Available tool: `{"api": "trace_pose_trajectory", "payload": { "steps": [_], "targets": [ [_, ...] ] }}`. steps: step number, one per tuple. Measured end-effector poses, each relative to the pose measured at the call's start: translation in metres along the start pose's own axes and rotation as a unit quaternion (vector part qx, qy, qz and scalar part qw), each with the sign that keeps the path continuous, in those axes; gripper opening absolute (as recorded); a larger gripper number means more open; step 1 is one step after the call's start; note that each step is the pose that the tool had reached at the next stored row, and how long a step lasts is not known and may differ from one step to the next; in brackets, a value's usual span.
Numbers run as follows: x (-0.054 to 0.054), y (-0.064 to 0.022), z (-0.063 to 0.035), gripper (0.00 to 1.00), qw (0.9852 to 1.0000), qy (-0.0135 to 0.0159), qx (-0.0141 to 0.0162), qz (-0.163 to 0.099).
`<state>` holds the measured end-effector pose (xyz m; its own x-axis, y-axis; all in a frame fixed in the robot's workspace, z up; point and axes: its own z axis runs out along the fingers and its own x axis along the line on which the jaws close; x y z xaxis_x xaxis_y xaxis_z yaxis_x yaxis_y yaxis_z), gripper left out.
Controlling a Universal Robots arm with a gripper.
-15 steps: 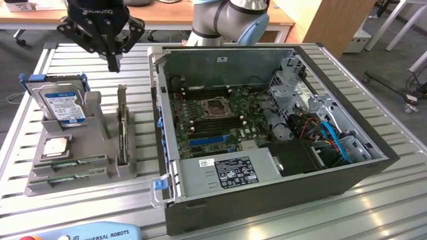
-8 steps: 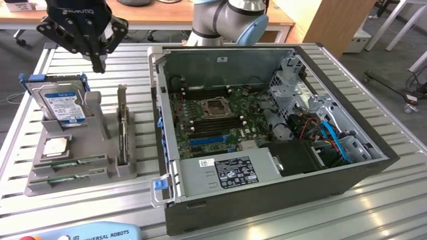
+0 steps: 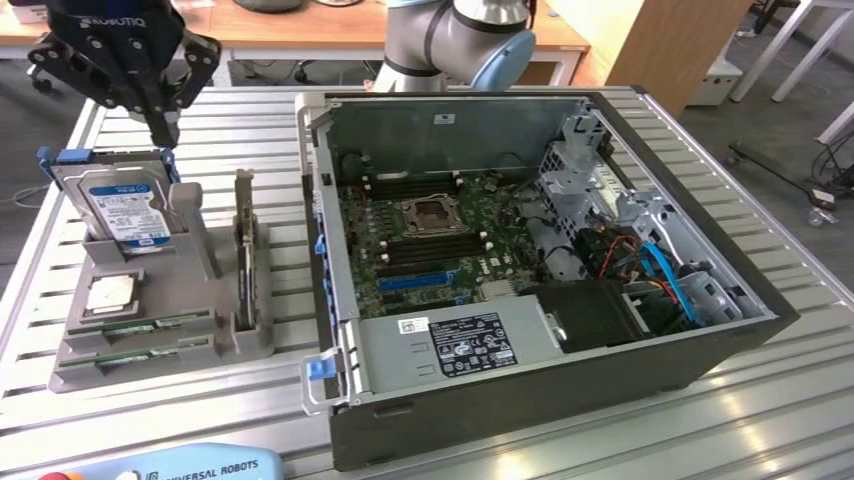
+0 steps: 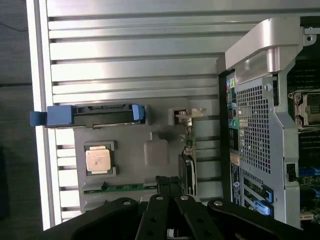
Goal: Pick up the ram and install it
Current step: 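Reach for the ram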
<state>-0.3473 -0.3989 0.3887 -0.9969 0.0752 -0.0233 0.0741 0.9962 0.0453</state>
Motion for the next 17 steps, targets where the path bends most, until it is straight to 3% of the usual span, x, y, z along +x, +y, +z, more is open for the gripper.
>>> {"api": "trace_pose_trajectory", "payload": {
  "steps": [7, 17],
  "targets": [
    [0.020, -0.0015, -0.0002, 0.10, 1.0000, 0.0000, 0.0000, 0.000],
    [0.024, -0.0018, -0.0003, 0.10, 1.0000, 0.0000, 0.0000, 0.000]
  ]
}}
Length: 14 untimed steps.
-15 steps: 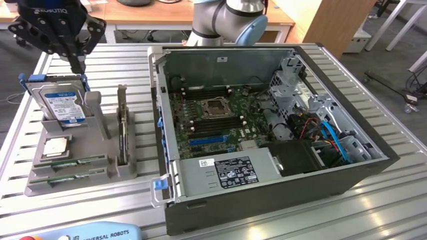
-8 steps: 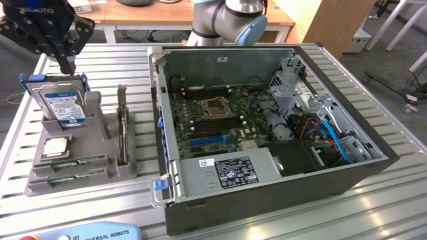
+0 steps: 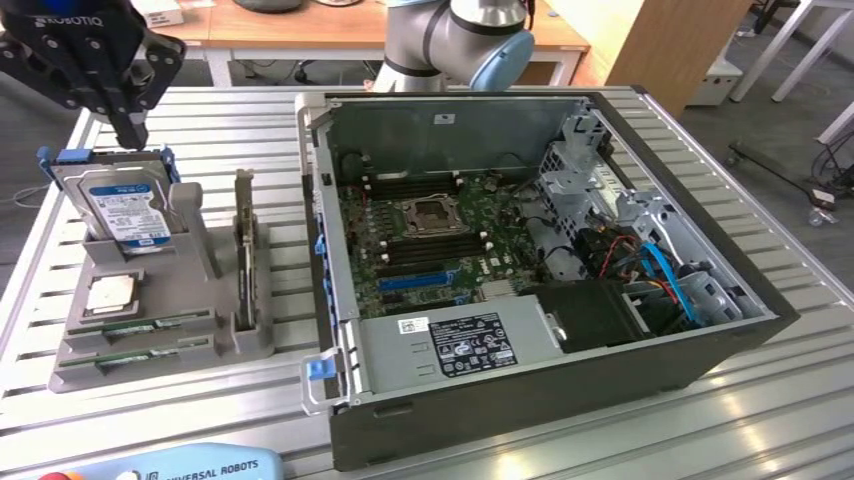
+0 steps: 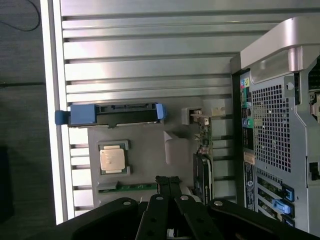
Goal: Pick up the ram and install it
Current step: 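Reach for the ram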
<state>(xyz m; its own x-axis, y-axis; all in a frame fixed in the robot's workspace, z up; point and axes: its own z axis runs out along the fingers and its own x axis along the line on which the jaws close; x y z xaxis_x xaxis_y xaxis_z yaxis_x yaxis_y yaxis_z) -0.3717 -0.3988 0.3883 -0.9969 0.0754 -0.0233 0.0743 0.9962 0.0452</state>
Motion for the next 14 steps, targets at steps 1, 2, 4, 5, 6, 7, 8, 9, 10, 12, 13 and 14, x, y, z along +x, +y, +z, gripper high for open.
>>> {"api": "trace_pose_trajectory", "payload": {
  "steps": [1, 2, 4, 5, 6, 7, 8, 9, 10, 12, 13, 14],
  "targets": [
    [0.001, -0.0001, 0.0000, 0.10, 1.0000, 0.0000, 0.0000, 0.000],
    [0.001, -0.0001, 0.0000, 0.10, 1.0000, 0.0000, -0.0001, 0.000],
    [0.001, -0.0001, 0.0000, 0.10, 1.0000, 0.0000, 0.0000, 0.000],
    [0.001, -0.0001, 0.0000, 0.10, 1.0000, 0.0000, 0.0000, 0.000],
    [0.001, -0.0001, 0.0000, 0.10, 1.0000, 0.0000, 0.0000, 0.000],
    [0.001, -0.0005, 0.0000, 0.10, 1.0000, 0.0000, -0.0001, 0.000],
    [0.001, -0.0016, -0.0001, 0.10, 1.0000, 0.0000, -0.0001, 0.000],
    [0.001, -0.0030, -0.0002, 0.10, 1.0000, 0.0000, -0.0002, 0.000],
    [0.001, -0.0044, -0.0002, 0.10, 1.0000, 0.0000, -0.0003, 0.000],
    [0.001, -0.0073, -0.0003, 0.10, 1.0000, 0.0000, -0.0005, 0.000],
    [0.001, -0.0090, -0.0004, 0.10, 1.0000, 0.0001, -0.0006, 0.000],
    [0.002, -0.0105, -0.0005, 0.10, 1.0000, 0.0001, -0.0007, 0.000]
  ]
}}
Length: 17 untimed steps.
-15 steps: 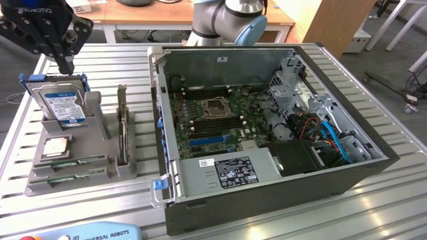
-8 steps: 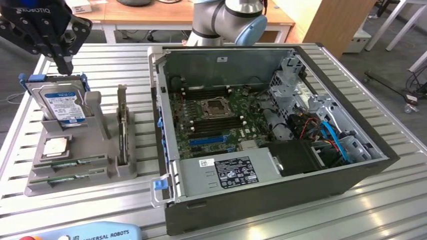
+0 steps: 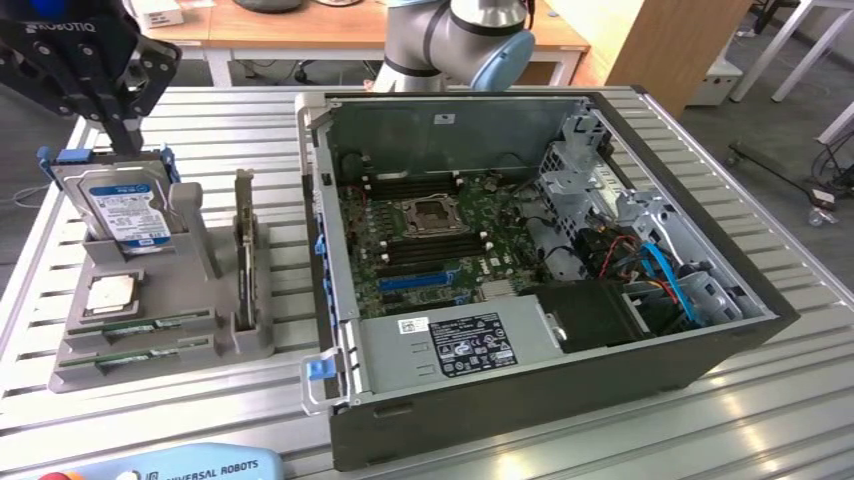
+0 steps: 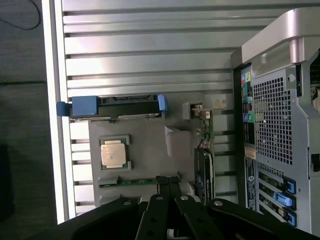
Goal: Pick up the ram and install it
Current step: 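Reach for the ram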
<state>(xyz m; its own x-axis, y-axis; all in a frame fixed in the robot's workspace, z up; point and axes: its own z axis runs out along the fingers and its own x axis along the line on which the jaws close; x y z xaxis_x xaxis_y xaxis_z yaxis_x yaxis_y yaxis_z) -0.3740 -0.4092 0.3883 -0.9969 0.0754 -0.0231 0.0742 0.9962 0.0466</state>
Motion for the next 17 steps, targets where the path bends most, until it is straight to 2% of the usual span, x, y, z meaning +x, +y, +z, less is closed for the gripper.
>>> {"api": "trace_pose_trajectory", "payload": {
  "steps": [17],
  "targets": [
    [0.006, -0.0273, -0.0014, 0.10, 1.0000, 0.0001, -0.0009, 0.000]
  ]
}}
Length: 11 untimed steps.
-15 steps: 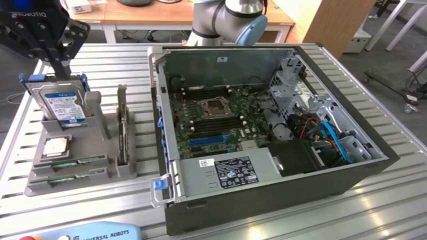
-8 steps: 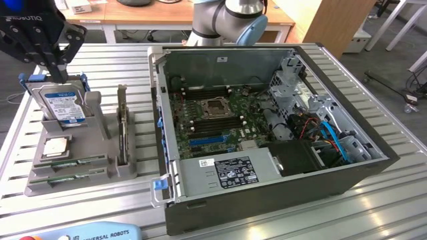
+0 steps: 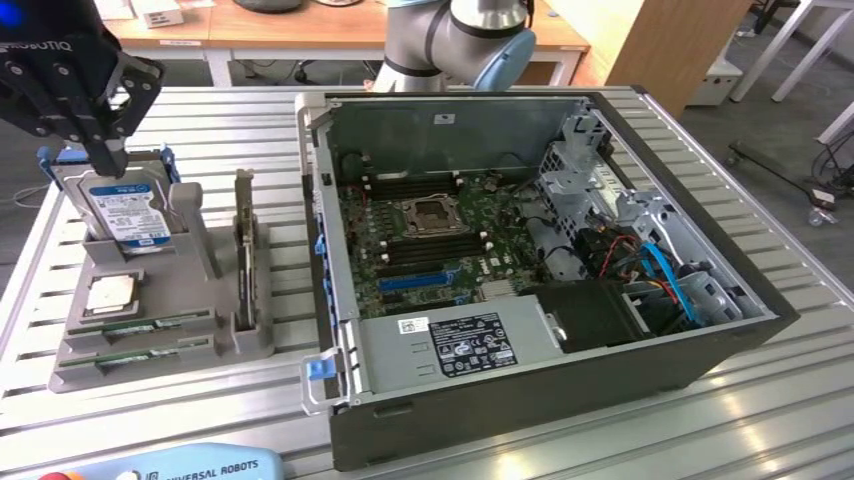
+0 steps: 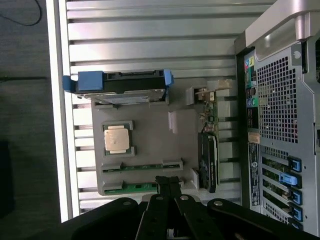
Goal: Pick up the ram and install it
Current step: 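Reach for the ram, then pick up the ram and move it above insertion slot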
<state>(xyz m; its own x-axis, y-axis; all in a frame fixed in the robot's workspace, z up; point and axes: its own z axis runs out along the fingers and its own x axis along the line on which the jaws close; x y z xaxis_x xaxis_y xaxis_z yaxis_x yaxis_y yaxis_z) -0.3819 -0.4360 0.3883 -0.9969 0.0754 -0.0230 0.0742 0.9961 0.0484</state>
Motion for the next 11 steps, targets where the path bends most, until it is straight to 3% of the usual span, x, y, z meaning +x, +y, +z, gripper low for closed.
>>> {"api": "trace_pose_trajectory", "payload": {
  "steps": [11],
  "targets": [
    [0.0014, -0.0028, -0.0002, 0.10, 1.0000, 0.0000, 0.0000, 0.000]
  ]
}}
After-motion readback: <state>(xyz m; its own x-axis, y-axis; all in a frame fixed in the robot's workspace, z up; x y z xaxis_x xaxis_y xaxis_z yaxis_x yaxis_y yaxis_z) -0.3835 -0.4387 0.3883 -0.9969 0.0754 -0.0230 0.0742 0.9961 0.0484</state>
